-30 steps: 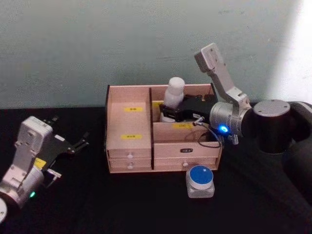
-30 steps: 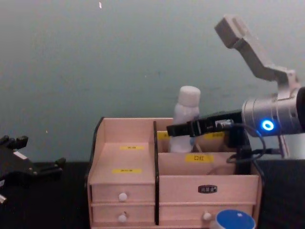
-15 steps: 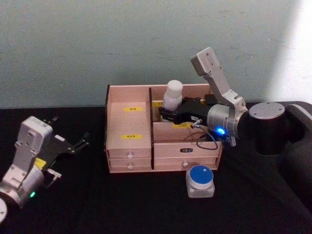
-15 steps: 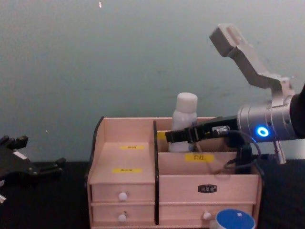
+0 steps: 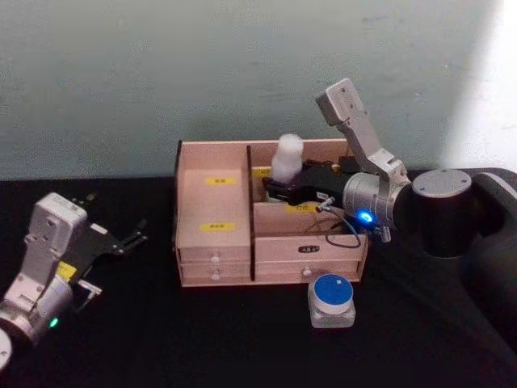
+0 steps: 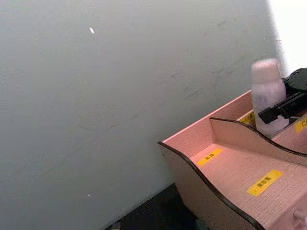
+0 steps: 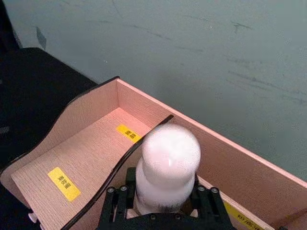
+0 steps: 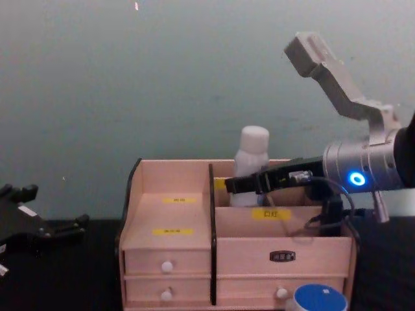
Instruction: Pick up the facial cleanser and watermelon frost from the table and place them into the tiered storage box.
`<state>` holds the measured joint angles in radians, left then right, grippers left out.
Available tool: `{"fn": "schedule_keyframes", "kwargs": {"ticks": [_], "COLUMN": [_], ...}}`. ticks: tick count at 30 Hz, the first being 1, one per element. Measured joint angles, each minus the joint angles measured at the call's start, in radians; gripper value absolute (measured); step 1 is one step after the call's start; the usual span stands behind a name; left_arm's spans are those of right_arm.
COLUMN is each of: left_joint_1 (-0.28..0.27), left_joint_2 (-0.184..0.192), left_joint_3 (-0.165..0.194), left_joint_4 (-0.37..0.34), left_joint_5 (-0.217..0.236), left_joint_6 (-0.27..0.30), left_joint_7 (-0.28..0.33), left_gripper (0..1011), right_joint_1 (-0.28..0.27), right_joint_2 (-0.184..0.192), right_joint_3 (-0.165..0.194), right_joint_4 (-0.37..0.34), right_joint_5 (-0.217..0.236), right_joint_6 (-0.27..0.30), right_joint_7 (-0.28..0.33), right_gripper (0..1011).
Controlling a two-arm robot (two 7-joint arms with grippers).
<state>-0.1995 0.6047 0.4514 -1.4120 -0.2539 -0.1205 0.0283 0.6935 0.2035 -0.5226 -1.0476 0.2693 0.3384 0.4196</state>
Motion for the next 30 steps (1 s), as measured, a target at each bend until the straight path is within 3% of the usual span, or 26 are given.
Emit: {"fn": "schedule_keyframes", "kwargs": {"ticks": [10, 14, 25, 30], "left_joint_1": [0.0, 0.0, 0.0, 0.0], "left_joint_2": [0.0, 0.0, 0.0, 0.0], "left_joint_3": [0.0, 0.0, 0.0, 0.0], "left_joint_4": [0.0, 0.0, 0.0, 0.0], "left_joint_5": [0.0, 0.0, 0.0, 0.0], "left_joint_6": [0.0, 0.0, 0.0, 0.0], "left_joint_7": [0.0, 0.0, 0.0, 0.0], "left_gripper": [1001, 1001, 1001, 1001], "right_joint_1": [0.0, 0.0, 0.0, -0.014], "right_joint_2": [0.0, 0.0, 0.001, 0.01], "right_joint_3": [0.0, 0.0, 0.0, 0.013], "right_joint_4": [-0.001, -0.001, -0.001, -0.032], "right_joint_5": [0.003, 0.003, 0.004, 0.009], "right_joint_6": [0.001, 0.001, 0.002, 0.009], "right_joint_7": [0.001, 0.001, 0.001, 0.01], "right_gripper": [935, 1000, 1000, 1000]}}
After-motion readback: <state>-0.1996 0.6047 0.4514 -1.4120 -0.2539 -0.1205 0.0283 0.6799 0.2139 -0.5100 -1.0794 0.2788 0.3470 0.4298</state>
